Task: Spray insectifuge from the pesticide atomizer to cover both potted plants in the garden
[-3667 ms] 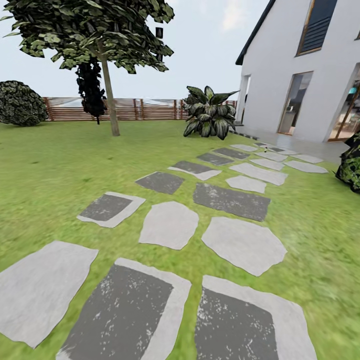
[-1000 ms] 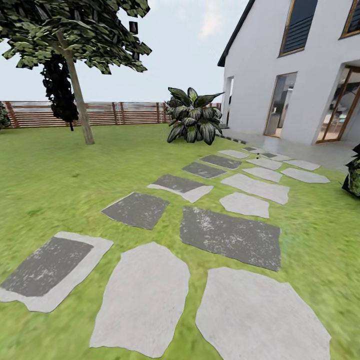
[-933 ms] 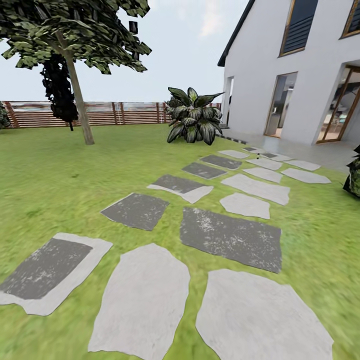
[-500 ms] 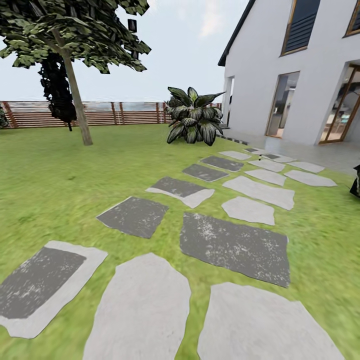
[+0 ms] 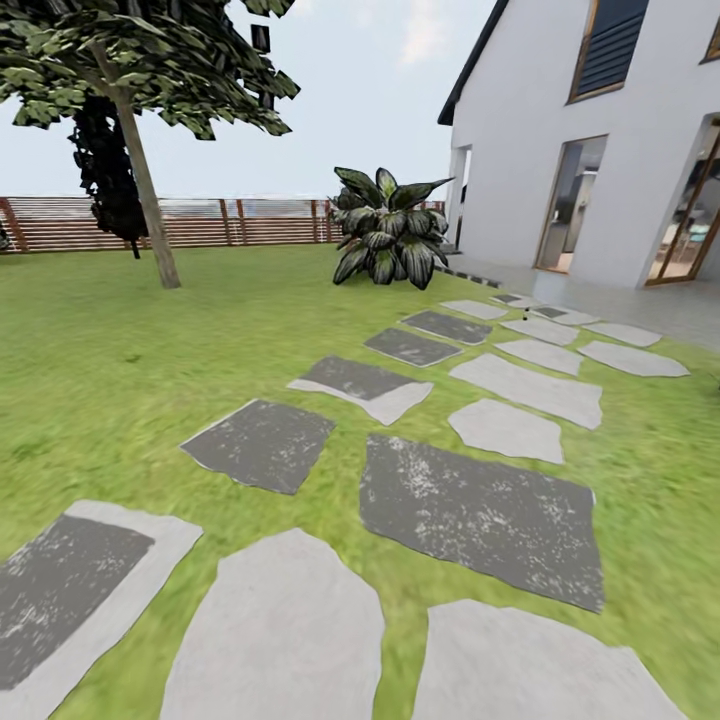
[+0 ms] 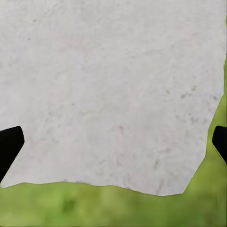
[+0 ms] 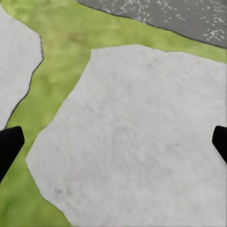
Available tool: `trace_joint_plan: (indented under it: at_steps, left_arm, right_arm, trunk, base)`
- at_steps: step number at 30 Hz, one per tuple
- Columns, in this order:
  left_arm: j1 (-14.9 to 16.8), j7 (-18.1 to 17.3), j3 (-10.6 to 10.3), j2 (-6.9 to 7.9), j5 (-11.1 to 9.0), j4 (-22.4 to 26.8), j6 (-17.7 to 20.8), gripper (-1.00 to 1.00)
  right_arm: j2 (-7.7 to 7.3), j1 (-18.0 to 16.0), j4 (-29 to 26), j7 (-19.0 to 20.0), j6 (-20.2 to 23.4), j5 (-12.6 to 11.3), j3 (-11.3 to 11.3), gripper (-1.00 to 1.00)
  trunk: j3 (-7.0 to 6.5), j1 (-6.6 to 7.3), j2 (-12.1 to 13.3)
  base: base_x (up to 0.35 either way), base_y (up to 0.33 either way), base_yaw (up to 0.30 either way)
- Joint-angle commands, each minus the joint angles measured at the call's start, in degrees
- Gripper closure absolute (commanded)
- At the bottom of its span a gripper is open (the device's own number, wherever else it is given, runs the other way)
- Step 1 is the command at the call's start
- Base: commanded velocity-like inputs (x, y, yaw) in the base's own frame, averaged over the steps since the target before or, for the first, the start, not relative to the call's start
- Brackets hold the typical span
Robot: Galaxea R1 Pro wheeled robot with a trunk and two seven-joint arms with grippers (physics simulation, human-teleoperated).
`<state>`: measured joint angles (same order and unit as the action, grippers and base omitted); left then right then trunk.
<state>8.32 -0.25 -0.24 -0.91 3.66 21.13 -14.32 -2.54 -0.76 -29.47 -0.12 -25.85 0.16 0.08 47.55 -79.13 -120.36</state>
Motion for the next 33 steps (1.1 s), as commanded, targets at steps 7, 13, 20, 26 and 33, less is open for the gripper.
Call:
trace_joint_plan:
  at_steps: [7,13,20,26,33]
  left_arm:
    - [0.03,-0.02,0.06,0.02,0.38,-0.03,-0.19,-1.0]
    - [0.03,-0.02,0.06,0.02,0.38,-0.03,-0.19,-1.0]
    - [0.03,-0.02,0.06,0.03,0.38,-0.01,-0.19,-1.0]
    - [0.03,-0.02,0.06,0.01,0.38,0.0,-0.19,-1.0]
    - [0.05,-0.02,0.06,0.05,0.38,0.04,-0.19,-1.0]
  right_arm:
    - [-0.01,-0.03,0.04,-0.06,-0.17,0.02,-0.02,-1.0]
    - [-0.01,-0.03,0.13,-0.06,-0.17,0.02,-0.22,-1.0]
    - [-0.01,-0.03,0.22,-0.06,-0.11,0.02,-0.25,-1.0]
    - [-0.01,-0.03,0.29,-0.06,-0.11,0.02,-0.25,-1.0]
    - [-0.01,-0.03,0.29,-0.06,-0.13,0.02,-0.25,-1.0]
  trunk:
    - [0.05,-0.03,-0.02]
    - [0.05,-0.03,-0.02]
    - [0.05,-0.03,-0.02]
    - [0.08,-0.03,-0.02]
    - [0.28,-0.03,-0.02]
  base:
    - [0.339,0.0,0.0]
    - [0.339,0.0,0.0]
    - [0.339,0.0,0.0]
    - [0.339,0.0,-0.039]
    - [0.339,0.0,-0.141]
